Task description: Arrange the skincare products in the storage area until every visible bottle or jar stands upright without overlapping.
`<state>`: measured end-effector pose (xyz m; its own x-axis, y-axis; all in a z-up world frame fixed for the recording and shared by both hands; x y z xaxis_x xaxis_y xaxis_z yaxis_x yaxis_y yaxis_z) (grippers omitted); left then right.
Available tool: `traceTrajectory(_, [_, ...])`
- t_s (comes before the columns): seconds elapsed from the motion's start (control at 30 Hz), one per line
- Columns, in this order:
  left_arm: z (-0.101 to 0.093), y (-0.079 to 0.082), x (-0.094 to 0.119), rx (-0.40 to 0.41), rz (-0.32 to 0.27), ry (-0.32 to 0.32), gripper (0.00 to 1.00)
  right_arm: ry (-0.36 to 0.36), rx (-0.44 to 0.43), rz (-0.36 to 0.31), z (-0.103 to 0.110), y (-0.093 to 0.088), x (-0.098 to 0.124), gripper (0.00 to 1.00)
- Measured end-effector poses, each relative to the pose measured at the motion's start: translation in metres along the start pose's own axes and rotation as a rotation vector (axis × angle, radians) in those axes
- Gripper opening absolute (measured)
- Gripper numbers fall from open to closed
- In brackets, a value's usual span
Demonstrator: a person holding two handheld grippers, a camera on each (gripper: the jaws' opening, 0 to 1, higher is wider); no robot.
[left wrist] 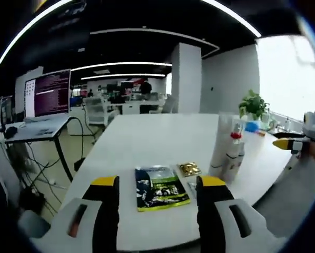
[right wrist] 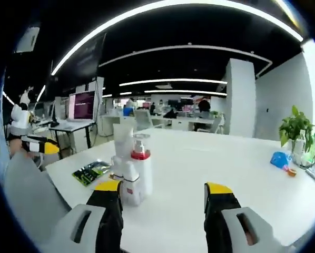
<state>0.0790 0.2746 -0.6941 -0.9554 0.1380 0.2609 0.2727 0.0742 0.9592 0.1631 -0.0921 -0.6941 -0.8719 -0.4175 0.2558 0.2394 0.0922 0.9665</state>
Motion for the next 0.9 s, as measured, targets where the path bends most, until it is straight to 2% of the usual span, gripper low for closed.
traceTrajectory(0.1, [0.0,-0.002,0.0,-0.039,0.017,0.0,0.49,-0.021,0.106,0.023,0.001,-0.002,0.0,0.55])
traceTrajectory(0.17, [0.001,-0.003,-0.001,-0.038,0.032,0.0,0.46,-0.019,0.104,0.039,0.001,-0.004,0.0,0.51])
traceTrajectory(0.57, [0.003,-0.008,-0.001,-0.046,0.078,0.015,0.45,-0.001,0.09,0.07,0.0,-0.008,0.001,0.48])
traceTrajectory(0.73, [0.005,-0.008,0.0,-0.031,0.059,0.027,0.45,0.006,0.09,0.067,-0.002,-0.009,0.001,0.46])
traceTrajectory(0.83, [0.004,-0.009,-0.001,-0.048,0.086,0.023,0.45,-0.005,0.074,0.072,-0.005,-0.011,0.001,0.45])
traceTrajectory(0.9, [0.004,-0.009,-0.001,-0.042,0.079,0.017,0.45,-0.01,0.074,0.071,-0.005,-0.011,0.001,0.44])
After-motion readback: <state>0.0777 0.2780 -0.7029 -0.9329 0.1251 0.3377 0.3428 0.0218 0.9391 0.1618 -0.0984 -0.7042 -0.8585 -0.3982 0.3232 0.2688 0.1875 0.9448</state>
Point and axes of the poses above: the point that each gripper's makers call its tool centre point, and the gripper's own axes: x roughly backward along the fingers, z roughly to its left, y roughly out of its top, the point moved 7 cm from there along x, roughly backward along the fingers, and after that the axes turned 7 degrees about -y, right-handed, at the moved point
